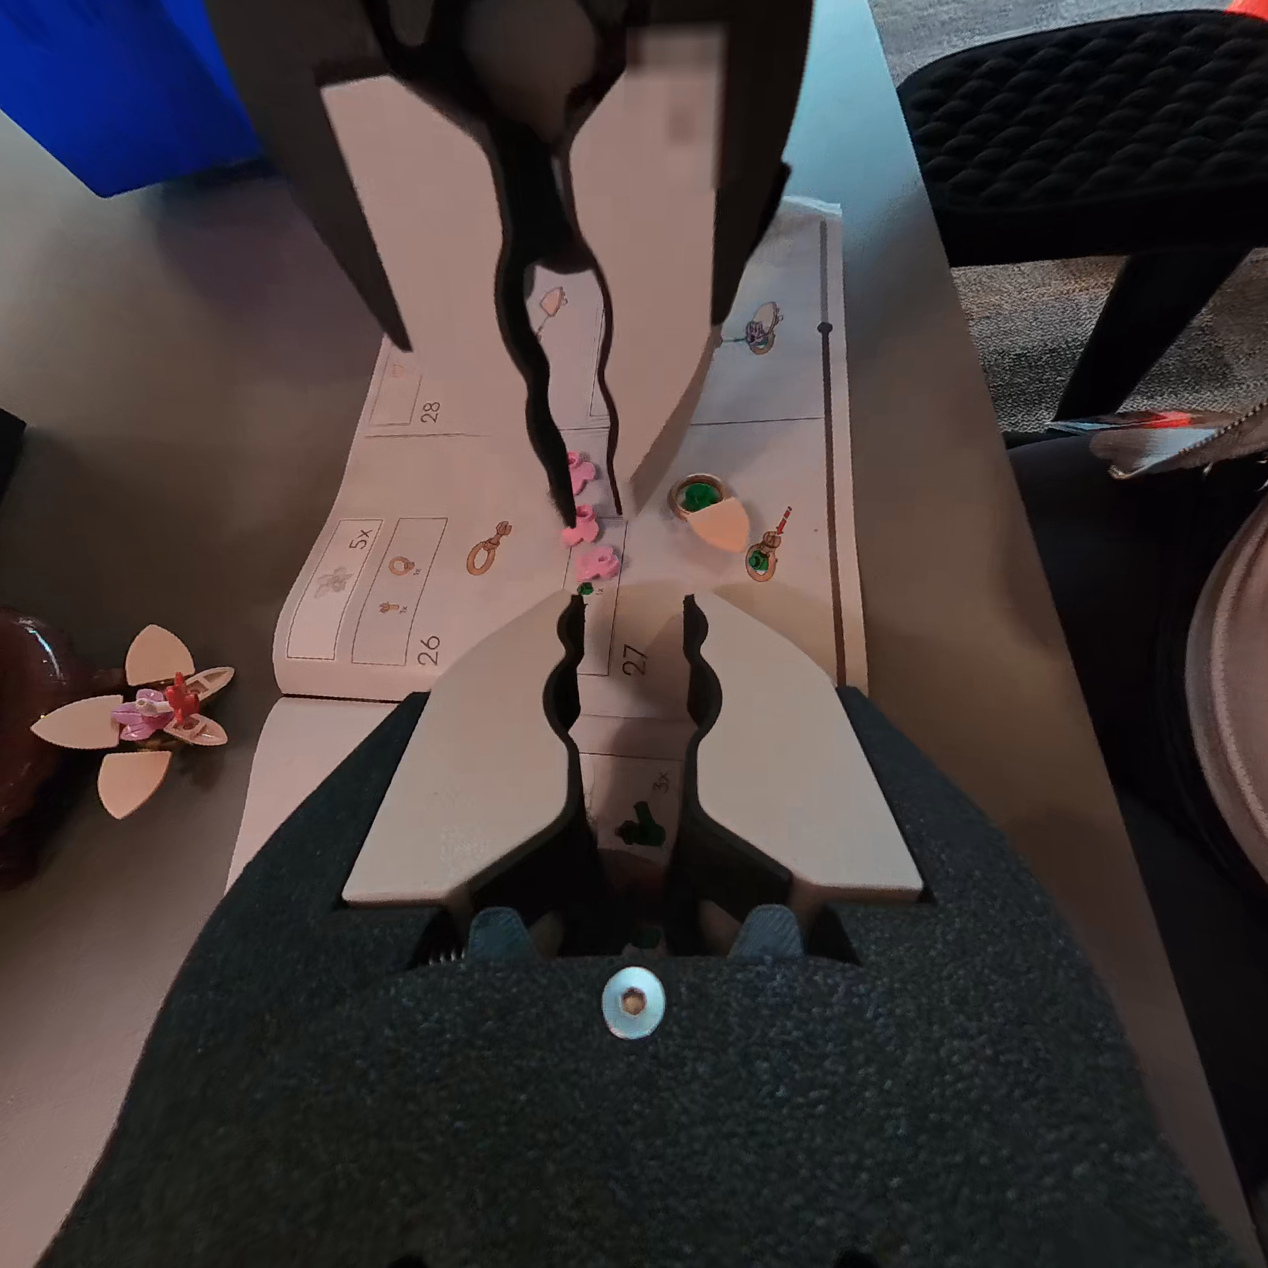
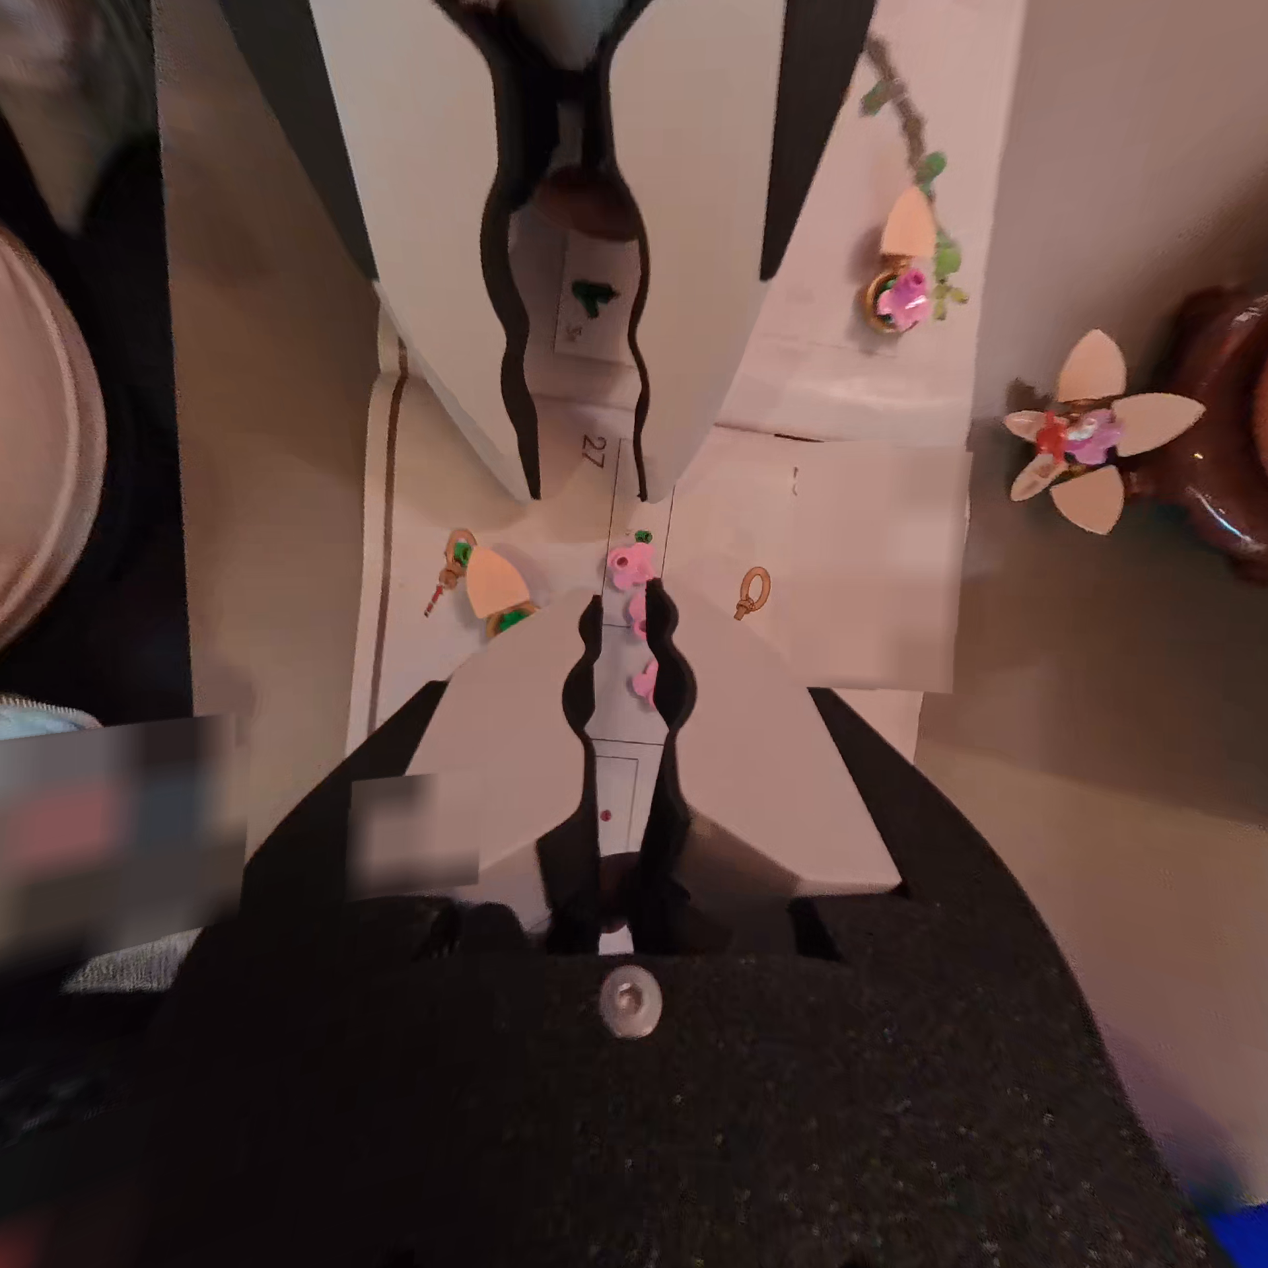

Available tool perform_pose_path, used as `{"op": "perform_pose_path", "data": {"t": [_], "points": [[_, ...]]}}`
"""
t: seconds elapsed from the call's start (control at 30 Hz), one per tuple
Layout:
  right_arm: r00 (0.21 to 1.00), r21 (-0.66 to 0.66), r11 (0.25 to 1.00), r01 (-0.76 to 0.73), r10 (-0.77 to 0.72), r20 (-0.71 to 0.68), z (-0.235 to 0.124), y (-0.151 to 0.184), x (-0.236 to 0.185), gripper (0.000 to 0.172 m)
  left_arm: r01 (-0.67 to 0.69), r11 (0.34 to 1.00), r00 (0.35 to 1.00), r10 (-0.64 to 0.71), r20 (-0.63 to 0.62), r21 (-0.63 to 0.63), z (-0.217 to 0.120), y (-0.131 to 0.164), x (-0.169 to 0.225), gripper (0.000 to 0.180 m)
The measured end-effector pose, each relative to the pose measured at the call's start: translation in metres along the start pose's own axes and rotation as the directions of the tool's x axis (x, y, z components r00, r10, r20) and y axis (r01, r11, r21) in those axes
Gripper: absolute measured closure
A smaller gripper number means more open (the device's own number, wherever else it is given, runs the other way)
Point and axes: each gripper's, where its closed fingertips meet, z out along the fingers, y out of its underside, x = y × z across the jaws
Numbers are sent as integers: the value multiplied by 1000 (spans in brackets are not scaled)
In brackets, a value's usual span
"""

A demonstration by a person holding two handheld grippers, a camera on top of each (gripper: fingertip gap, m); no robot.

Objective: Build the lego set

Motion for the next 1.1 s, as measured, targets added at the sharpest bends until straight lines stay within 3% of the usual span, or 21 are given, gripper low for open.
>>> {"op": "perform_pose_path", "data": {"t": [0.17,0.43,0.67,1.1], "points": [[995,-23,999,-48,49,81,8,-2,0,156,-12,1000,1000,12,-6,-11,1,2,2,153],[991,-12,993,120,-119,66,14,-1,4,156,-13,1000,1000,13,-15,-2,1,2,3,153],[985,22,999,40,-43,165,18,-1,0,162,-9,1000,1000,9,-3,0,0,3,1,153],[998,90,995,-43,39,47,1,9,-1,167,-13,1000,1000,13,8,10,2,0,-1,153]]}}
